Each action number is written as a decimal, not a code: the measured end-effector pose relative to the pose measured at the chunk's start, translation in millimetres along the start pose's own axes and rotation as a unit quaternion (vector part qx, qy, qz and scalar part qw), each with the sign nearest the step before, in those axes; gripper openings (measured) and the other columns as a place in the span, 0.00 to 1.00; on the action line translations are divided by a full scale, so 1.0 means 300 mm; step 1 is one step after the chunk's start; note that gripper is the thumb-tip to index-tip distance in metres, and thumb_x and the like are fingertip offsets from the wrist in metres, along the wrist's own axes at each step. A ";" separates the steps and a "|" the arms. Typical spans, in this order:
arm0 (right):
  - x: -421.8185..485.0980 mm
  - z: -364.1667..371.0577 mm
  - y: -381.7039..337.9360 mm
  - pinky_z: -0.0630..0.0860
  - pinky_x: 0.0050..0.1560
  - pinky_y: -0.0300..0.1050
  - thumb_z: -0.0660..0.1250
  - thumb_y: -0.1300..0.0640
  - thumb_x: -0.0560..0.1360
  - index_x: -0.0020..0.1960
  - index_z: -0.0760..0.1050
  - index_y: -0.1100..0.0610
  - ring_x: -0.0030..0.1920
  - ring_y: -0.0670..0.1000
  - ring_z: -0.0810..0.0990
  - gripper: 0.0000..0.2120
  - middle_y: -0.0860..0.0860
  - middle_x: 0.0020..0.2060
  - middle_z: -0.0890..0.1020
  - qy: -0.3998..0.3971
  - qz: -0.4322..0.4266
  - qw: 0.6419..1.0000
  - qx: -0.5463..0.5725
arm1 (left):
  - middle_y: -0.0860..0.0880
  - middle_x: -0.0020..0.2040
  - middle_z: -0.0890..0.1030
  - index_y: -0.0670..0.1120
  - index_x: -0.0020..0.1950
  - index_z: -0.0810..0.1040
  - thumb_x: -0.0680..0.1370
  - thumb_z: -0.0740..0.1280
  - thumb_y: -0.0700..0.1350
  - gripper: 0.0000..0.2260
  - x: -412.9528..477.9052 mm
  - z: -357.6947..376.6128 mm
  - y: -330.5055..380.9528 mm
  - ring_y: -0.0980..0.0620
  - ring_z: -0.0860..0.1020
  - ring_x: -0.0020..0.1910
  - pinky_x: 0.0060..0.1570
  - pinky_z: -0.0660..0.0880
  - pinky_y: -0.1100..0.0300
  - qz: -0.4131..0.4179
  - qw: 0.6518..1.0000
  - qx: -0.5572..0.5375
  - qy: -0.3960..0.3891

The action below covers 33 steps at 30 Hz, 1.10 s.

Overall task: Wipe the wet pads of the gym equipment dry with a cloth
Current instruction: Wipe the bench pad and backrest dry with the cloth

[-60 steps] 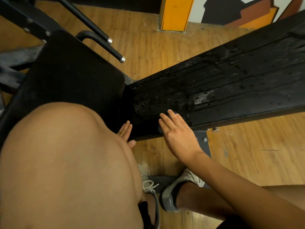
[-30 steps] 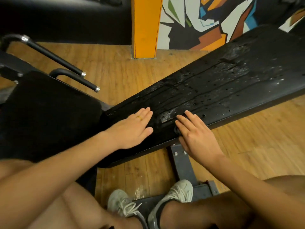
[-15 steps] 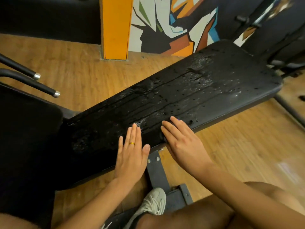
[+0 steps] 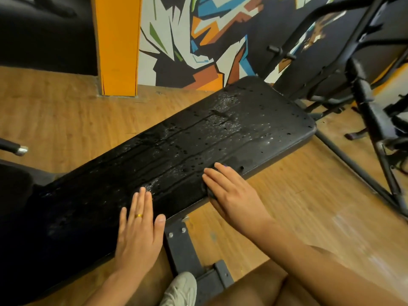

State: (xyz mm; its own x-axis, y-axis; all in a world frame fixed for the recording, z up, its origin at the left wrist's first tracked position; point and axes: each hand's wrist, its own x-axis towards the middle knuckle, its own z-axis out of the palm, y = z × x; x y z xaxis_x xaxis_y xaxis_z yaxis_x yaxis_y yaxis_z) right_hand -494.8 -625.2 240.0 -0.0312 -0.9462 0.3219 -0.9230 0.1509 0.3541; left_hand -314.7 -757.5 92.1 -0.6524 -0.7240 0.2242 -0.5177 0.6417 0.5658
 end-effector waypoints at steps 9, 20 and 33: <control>-0.029 -0.063 0.207 0.66 0.74 0.61 0.65 0.56 0.79 0.70 0.75 0.63 0.74 0.60 0.69 0.21 0.57 0.68 0.77 0.075 0.213 0.974 0.023 | 0.49 0.82 0.52 0.44 0.82 0.51 0.83 0.38 0.62 0.33 0.002 0.014 -0.012 0.51 0.51 0.81 0.78 0.52 0.45 -0.006 1.000 -0.004 -0.001; -0.054 -0.091 0.362 0.66 0.75 0.57 0.66 0.58 0.80 0.69 0.75 0.62 0.72 0.60 0.71 0.20 0.57 0.68 0.77 0.050 0.092 0.994 0.012 | 0.52 0.83 0.46 0.47 0.82 0.46 0.82 0.37 0.63 0.32 -0.002 -0.006 -0.012 0.57 0.43 0.81 0.79 0.44 0.50 -0.005 1.000 -0.019 -0.018; -0.065 -0.150 0.416 0.64 0.77 0.56 0.63 0.54 0.80 0.74 0.71 0.60 0.75 0.59 0.67 0.24 0.56 0.72 0.73 0.040 0.185 0.982 0.002 | 0.54 0.82 0.39 0.50 0.81 0.39 0.82 0.41 0.61 0.30 0.209 -0.113 0.384 0.60 0.36 0.80 0.78 0.38 0.53 0.119 0.981 -0.152 -0.018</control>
State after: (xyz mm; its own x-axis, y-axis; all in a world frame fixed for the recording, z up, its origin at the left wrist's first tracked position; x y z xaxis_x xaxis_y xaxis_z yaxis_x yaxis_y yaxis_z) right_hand -592.0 -575.1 317.4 -0.3350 -0.8010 0.4962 -0.8552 0.4795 0.1967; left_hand -396.4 -737.5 198.5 -0.7566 -0.5497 0.3540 -0.1628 0.6827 0.7123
